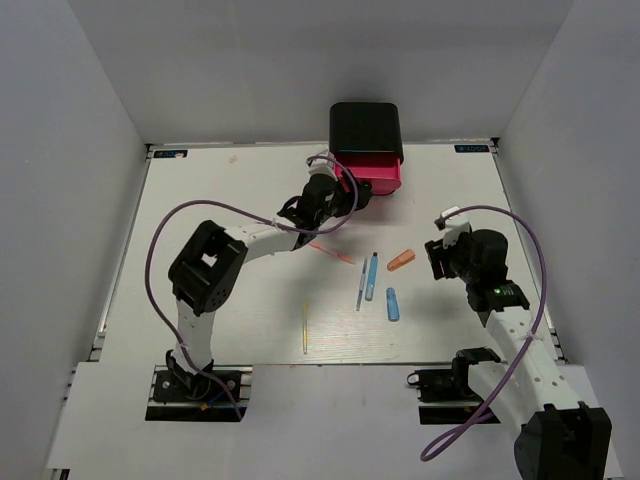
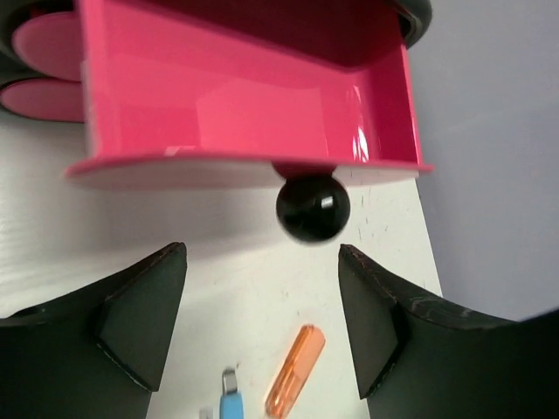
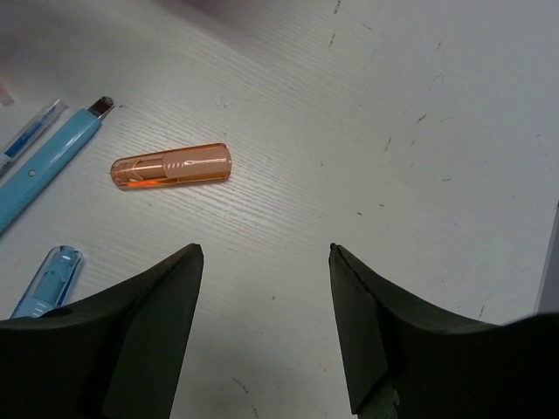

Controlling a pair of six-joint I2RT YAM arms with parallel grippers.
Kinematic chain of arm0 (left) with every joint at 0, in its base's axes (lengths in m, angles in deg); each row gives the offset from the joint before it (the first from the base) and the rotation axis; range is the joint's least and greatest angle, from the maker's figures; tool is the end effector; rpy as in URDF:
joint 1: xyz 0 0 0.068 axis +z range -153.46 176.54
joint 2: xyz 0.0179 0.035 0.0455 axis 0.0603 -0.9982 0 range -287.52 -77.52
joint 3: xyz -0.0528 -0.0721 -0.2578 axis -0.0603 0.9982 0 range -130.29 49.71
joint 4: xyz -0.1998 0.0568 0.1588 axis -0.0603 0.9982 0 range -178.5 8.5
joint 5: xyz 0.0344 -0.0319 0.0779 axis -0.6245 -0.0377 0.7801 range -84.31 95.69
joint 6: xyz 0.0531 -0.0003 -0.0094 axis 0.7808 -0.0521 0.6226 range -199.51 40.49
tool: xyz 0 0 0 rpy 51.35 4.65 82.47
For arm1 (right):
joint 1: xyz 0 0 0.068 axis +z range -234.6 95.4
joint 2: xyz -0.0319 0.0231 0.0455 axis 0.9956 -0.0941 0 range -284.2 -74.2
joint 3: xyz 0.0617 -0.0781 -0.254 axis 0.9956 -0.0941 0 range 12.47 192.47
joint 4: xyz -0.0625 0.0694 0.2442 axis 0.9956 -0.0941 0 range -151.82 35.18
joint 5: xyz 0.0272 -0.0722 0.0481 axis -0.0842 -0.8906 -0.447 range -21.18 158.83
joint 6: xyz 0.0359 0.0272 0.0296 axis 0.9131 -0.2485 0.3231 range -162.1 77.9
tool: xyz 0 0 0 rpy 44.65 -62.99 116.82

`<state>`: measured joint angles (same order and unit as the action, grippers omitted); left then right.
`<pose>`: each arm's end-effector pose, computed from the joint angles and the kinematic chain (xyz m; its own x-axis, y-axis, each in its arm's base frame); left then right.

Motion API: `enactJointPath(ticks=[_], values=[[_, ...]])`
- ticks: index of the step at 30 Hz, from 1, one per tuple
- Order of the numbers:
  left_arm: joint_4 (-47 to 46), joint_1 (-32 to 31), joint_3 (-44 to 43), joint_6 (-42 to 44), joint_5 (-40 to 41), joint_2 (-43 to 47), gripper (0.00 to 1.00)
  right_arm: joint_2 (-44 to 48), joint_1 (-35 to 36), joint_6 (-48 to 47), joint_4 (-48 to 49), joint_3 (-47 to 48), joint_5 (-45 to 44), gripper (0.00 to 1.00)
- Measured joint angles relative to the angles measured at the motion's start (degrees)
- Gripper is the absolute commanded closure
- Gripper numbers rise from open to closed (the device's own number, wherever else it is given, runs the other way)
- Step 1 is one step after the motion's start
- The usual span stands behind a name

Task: Sort the stationery into containers
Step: Open the drawer at the center of the board, then pick up the stationery from the center of the board.

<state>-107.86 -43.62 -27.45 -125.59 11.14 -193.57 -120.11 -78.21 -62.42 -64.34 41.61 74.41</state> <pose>0.3594 -0.2990 0.2070 -0.5903 -0.4401 -0.6766 0.2140 0.7230 -0.6569 0.1848 0.0242 0.2415 -0.3442 -0.3863 -0.8558 -0.3381 0.9013 -0.2709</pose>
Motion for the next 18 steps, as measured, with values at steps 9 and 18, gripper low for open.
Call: enactJointPath(ticks=[9, 18], values=[[-0.81, 0.28, 10.82, 2.71, -0.46, 13.25, 0.19, -0.48, 0.0, -2.32, -1.11, -0.02, 7.37, 0.3], [9.25, 0.68, 20.35, 13.16, -5.6, 35.93, 0.88, -2.69, 0.02, -36.24, -9.4, -3.13, 26.1, 0.42]])
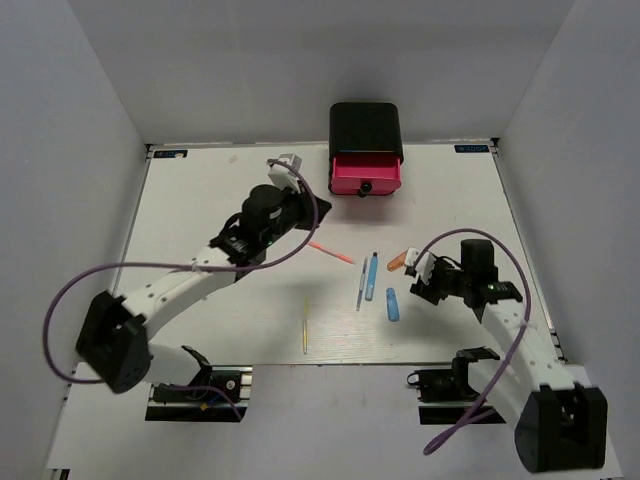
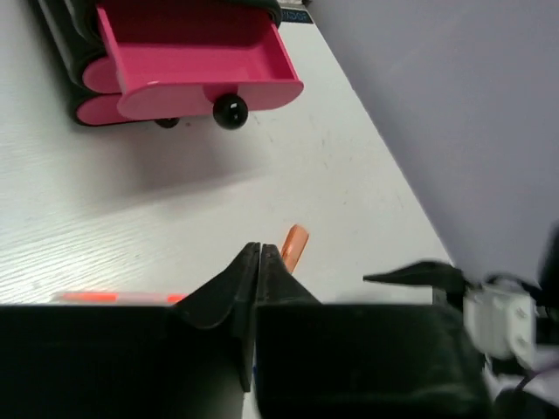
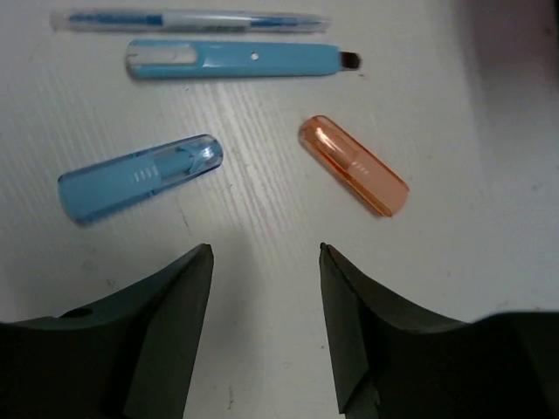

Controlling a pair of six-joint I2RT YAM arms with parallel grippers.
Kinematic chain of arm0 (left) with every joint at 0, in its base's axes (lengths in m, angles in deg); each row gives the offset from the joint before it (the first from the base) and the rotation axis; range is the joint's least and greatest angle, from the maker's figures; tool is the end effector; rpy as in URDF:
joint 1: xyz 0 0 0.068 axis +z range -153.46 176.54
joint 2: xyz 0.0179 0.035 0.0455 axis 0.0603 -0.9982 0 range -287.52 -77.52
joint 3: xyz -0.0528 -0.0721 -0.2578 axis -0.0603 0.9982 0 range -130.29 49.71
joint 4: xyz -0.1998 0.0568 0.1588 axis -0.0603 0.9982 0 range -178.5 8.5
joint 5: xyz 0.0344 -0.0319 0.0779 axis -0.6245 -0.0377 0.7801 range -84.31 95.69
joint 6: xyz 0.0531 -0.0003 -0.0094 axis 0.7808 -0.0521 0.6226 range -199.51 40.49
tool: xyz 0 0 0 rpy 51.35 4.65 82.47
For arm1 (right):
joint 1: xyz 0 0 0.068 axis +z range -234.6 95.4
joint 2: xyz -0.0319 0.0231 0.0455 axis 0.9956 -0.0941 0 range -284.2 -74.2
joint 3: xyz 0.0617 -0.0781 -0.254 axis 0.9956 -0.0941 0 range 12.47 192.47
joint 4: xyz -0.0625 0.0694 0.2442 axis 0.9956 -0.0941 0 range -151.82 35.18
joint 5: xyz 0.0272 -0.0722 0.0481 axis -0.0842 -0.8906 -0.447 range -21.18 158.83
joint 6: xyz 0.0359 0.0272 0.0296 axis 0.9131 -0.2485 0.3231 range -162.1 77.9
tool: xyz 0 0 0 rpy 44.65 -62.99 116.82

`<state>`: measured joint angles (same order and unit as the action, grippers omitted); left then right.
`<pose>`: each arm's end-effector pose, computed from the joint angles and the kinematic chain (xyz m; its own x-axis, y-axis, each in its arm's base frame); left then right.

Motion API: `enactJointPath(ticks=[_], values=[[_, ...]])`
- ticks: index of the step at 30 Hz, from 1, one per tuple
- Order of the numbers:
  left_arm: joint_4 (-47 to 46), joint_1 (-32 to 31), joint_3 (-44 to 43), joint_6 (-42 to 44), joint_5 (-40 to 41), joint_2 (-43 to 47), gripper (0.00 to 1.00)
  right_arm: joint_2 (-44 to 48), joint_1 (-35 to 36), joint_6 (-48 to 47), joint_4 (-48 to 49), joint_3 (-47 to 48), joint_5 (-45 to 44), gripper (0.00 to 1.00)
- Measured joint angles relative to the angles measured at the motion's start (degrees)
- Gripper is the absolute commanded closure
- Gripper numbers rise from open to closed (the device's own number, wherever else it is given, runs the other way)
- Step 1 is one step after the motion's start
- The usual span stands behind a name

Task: Sort the stationery into containers
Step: Pick up the stationery from the center of the board.

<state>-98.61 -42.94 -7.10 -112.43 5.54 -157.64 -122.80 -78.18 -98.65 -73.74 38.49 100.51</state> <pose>0.2547 -0.2101 0.3067 -0.4945 -0.2968 -0.8169 0.4397 0.7254 -0.5297 0.1697 0.0379 0.2038 0.0426 -0.7096 -0.7033 -0.8174 0.3801 -0.4330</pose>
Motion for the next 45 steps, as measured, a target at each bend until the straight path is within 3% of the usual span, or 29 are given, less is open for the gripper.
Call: enactJointPath(ticks=[2, 3, 6, 10, 14, 22, 32, 41, 43, 45], values=[[5.68, 0.0, 1.68, 4.09, 0.39, 6.84, 0.78, -6.51, -0.02, -7.61, -4.22, 2.84, 1.46, 0.46], [8.61, 0.0, 2.75, 6.08, 0.9, 10.36, 0.5, -10.84, -0.02, -11.15, -6.51, 5.14, 1.84, 0.44], [14.8, 0.0, 5.73, 10.34, 2.6, 18.05, 0.17, -18.56, -0.04, -17.66, -10.27, 11.04, 2.71, 0.38], [25.77, 0.02, 13.77, 15.85, 5.18, 30.86, 0.08, -23.61, -0.04, -23.47, -10.4, 14.73, 3.37, 0.32], [31.91, 0.04, 17.25, 19.45, 7.76, 39.52, 0.06, -27.91, -0.04, -26.86, -11.63, 16.52, 3.8, 0.17], [32.98, 0.04, 17.77, 22.45, 10.43, 42.29, 0.04, -37.88, -0.04, -32.33, -13.11, 24.46, 3.48, 0.17], [34.12, 0.04, 17.77, 23.06, 11.41, 42.14, 0.04, -51.89, -0.02, -35.36, -17.44, 36.24, 2.12, 0.25], [34.1, 0.04, 17.77, 23.06, 11.74, 42.47, 0.04, -57.79, 0.15, -38.23, -22.67, 41.44, 0.59, 0.34], [34.1, 0.04, 17.77, 23.06, 11.72, 42.45, 0.04, -57.88, 0.31, -38.82, -23.23, 41.48, 0.22, 0.4], [34.1, 0.04, 17.77, 23.06, 11.72, 42.45, 0.04, -57.88, 0.48, -39.21, -23.87, 41.48, -0.2, 0.55]])
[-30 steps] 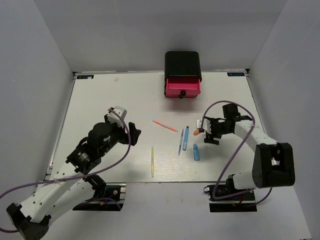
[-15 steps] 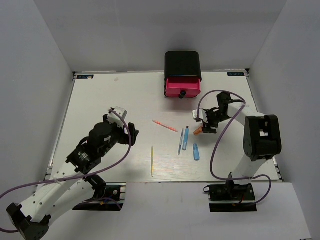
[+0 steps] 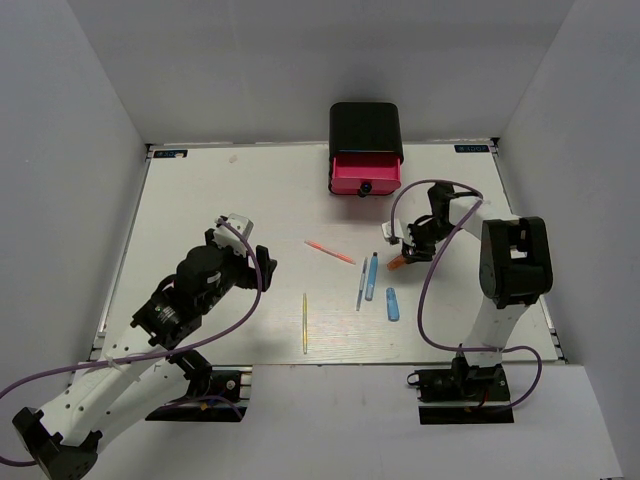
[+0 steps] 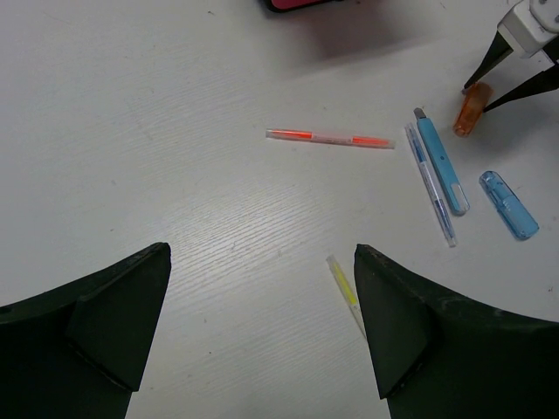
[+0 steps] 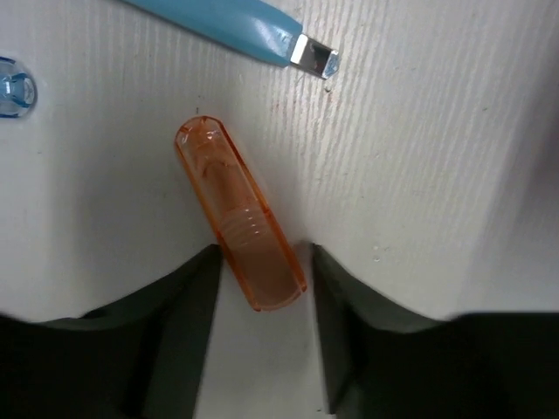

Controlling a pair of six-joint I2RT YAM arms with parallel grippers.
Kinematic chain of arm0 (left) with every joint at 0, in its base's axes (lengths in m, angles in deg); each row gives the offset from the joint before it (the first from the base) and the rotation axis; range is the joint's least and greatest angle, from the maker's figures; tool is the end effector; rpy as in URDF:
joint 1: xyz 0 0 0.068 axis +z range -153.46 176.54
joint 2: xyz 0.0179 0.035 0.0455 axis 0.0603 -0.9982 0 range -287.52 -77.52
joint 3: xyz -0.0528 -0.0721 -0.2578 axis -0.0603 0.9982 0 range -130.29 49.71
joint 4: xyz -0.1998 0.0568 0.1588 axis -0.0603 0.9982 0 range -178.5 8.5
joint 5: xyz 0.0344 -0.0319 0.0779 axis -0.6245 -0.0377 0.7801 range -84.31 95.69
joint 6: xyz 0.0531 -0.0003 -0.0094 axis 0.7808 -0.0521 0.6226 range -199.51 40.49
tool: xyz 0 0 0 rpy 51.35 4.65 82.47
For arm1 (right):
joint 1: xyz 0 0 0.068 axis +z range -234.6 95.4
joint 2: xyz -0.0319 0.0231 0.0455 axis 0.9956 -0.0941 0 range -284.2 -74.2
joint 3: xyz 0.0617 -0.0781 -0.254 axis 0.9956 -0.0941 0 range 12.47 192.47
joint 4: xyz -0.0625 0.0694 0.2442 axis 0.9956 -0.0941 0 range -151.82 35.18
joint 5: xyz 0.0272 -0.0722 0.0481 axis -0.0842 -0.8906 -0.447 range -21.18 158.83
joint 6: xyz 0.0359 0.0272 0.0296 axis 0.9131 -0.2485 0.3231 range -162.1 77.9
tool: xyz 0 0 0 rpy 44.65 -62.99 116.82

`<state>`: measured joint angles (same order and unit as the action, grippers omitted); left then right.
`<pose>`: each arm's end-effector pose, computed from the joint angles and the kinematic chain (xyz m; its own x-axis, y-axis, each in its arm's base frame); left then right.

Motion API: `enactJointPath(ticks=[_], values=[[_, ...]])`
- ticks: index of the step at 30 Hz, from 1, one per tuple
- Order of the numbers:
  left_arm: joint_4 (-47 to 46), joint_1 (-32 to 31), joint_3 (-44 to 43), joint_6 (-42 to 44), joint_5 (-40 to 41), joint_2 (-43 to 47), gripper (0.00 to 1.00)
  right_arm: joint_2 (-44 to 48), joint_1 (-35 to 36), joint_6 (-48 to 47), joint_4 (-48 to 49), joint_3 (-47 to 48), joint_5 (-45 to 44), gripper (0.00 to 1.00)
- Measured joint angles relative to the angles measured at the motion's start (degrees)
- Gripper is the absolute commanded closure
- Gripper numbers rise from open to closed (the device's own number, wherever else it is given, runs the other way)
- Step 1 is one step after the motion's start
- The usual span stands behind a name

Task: Sort the stationery into containers
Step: Pick up the stationery from the center of the board.

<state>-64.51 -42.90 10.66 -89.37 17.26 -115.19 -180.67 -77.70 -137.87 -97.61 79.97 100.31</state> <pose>0.1242 -0.0930 0.2989 -0.3746 0.0909 -0.9227 0.4215 0.9031 -0.0822 0.3334 0.0591 0.1559 0.2746 -0.8214 -0.4999 -0.9598 -0.2025 -0.1945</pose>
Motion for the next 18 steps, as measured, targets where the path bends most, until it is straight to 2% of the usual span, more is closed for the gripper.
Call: enactJointPath(ticks=[1, 2, 5, 8, 11, 14, 18], values=[[0.0, 0.0, 0.0, 0.0, 0.0, 0.02, 0.04, 0.0, 0.11, -0.07, -0.15, 0.0, -0.46, 0.61], [0.0, 0.0, 0.0, 0.0, 0.0, 0.0, 0.04, 0.0, 0.26, -0.33, -0.7, 0.0, -0.83, 0.71], [0.02, 0.0, 0.0, 0.0, 0.0, 0.0, 0.04, 0.0, 0.42, -0.26, -1.53, 0.24, -1.51, 0.84], [0.0, 0.0, 0.0, 0.0, 0.0, 0.02, 0.04, 0.11, 0.44, 1.25, -2.73, 0.59, -1.84, 0.87], [0.0, 0.0, 0.0, 0.0, 0.0, 0.17, 0.04, 1.38, 0.48, 6.84, -5.62, 1.81, -2.05, 0.92], [0.0, 0.0, 0.0, 0.0, 0.0, 0.42, 0.04, 4.42, 0.7, 13.86, -7.48, 7.04, -0.04, 0.94], [0.0, 0.0, 0.0, 0.02, 0.0, 0.46, 0.04, 11.96, 1.53, 24.39, -3.54, 14.88, 3.32, 0.93]])
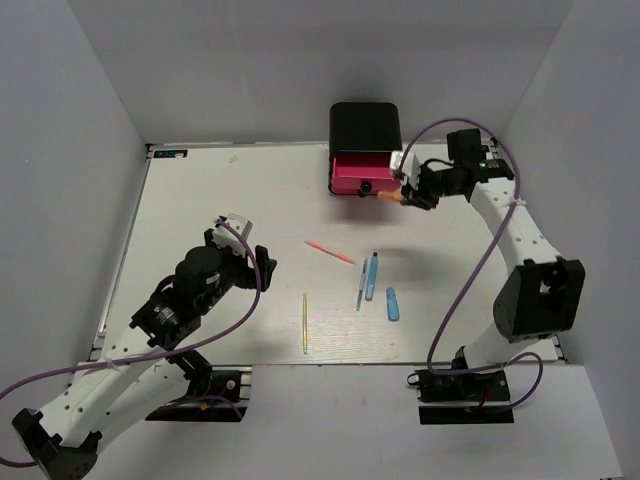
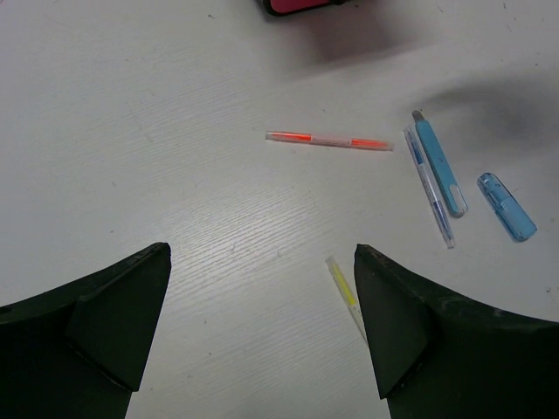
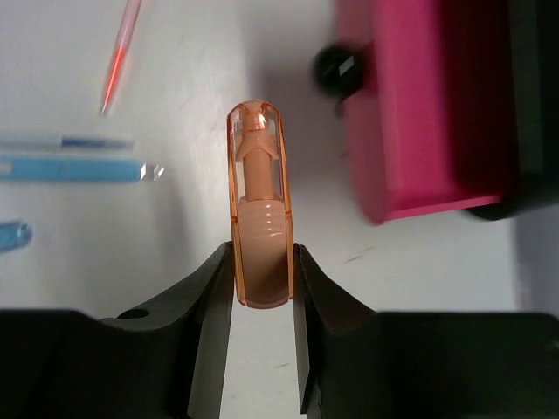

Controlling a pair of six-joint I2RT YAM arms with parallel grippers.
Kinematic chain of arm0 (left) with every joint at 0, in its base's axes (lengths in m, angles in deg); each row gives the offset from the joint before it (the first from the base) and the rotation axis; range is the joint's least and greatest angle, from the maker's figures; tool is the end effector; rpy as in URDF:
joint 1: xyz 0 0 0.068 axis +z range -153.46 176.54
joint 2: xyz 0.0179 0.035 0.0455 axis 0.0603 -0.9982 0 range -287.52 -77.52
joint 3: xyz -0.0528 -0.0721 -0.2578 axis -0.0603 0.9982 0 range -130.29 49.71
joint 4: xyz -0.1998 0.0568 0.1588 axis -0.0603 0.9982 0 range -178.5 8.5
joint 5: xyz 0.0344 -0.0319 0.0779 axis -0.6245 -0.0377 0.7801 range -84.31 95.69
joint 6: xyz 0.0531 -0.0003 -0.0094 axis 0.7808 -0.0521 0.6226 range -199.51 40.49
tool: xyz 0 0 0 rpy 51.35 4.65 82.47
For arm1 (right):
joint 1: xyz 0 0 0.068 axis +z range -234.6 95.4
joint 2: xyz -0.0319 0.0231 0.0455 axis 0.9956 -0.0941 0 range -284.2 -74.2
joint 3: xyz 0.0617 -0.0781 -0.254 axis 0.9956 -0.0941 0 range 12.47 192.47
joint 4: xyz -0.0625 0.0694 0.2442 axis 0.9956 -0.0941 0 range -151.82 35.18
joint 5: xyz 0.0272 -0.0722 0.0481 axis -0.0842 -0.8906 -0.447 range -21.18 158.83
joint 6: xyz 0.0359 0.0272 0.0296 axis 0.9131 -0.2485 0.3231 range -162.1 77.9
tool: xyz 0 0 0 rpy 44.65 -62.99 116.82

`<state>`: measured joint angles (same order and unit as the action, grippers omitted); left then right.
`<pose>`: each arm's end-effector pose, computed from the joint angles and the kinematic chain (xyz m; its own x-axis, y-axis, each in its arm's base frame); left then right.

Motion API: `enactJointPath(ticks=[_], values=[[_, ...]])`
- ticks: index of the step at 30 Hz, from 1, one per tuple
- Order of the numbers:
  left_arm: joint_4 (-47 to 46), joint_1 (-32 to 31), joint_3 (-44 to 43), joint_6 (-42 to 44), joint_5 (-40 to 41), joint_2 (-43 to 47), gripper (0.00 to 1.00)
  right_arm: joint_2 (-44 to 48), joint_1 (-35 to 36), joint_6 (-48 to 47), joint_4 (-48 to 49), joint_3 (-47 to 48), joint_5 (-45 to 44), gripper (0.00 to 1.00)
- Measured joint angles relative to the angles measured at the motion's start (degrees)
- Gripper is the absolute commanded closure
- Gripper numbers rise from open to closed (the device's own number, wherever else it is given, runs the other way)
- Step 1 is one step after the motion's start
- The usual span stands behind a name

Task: Sort the stationery into containers
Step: Pick up the stationery from the center of the board, then place the stationery in the drawer.

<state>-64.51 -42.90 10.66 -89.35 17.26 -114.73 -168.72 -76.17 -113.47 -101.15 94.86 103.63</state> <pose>0.1231 -0.0921 0.2999 -0.3687 0.0865 -0.9255 0.4222 0.9026 -0.0838 0.3403 0.0710 0.2959 0.1246 -0.7681 -0.6281 -0.9317 0.1271 -0.3402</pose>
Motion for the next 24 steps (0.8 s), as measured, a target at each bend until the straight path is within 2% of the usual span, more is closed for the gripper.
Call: enactJointPath(ticks=[5, 11, 18, 21, 22, 24], values=[[0.0, 0.0, 0.0, -0.02, -0.17, -0.07, 0.04, 4.83, 2.91, 10.54, 8.04, 7.21, 0.28, 0.93], [0.0, 0.0, 0.02, -0.02, -0.22, -0.59, 0.04, 0.11, 5.4, 17.05, 16.55, 11.78, -2.51, 0.88], [0.0, 0.0, 0.04, -0.02, -0.26, -1.25, 0.04, -8.44, 6.71, 18.47, 21.03, 14.49, -7.13, 0.81], [0.0, 0.0, 0.04, -0.02, -0.42, -1.27, 0.04, -10.43, 6.88, 18.27, 21.66, 14.6, -8.57, 0.7], [0.0, 0.0, 0.04, 0.04, -0.48, -1.31, 0.04, -11.13, 6.99, 18.21, 21.73, 14.97, -9.05, 0.59], [0.0, 0.0, 0.07, 0.26, -0.74, -1.46, 0.04, -12.28, 7.04, 17.99, 22.36, 15.52, -9.92, 0.52]])
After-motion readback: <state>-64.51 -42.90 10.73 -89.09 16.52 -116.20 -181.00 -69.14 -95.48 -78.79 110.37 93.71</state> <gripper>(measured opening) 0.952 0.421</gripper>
